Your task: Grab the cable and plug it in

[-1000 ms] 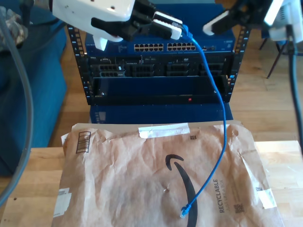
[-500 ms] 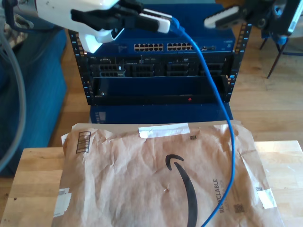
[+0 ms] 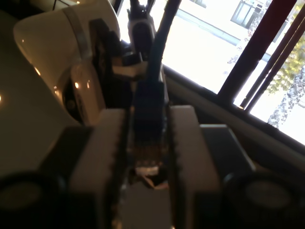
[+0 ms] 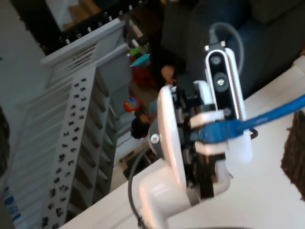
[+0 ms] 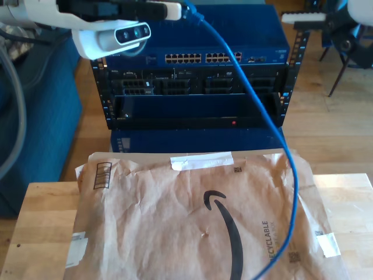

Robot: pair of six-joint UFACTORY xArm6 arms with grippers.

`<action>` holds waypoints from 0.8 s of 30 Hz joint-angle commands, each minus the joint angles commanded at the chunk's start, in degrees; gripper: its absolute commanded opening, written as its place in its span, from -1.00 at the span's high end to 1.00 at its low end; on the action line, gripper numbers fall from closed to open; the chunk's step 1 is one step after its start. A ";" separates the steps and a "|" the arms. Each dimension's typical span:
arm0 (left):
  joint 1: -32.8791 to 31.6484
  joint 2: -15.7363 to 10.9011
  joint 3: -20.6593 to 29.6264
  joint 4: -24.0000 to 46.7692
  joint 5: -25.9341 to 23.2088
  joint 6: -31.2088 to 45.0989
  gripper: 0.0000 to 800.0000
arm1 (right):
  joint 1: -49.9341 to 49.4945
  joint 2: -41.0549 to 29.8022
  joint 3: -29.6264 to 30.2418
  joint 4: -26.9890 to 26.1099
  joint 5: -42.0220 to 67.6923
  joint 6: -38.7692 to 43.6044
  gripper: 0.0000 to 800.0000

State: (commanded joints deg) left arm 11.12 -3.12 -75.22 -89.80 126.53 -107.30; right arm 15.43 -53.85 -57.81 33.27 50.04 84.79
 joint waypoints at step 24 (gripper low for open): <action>0.09 2.11 -0.26 -3.96 4.04 -1.49 0.99 | 17.67 -0.18 8.70 0.00 -16.00 -6.42 -0.97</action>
State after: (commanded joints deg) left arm 11.21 -1.01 -75.48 -93.76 130.57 -108.79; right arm 33.10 -54.02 -49.11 33.27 34.04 78.37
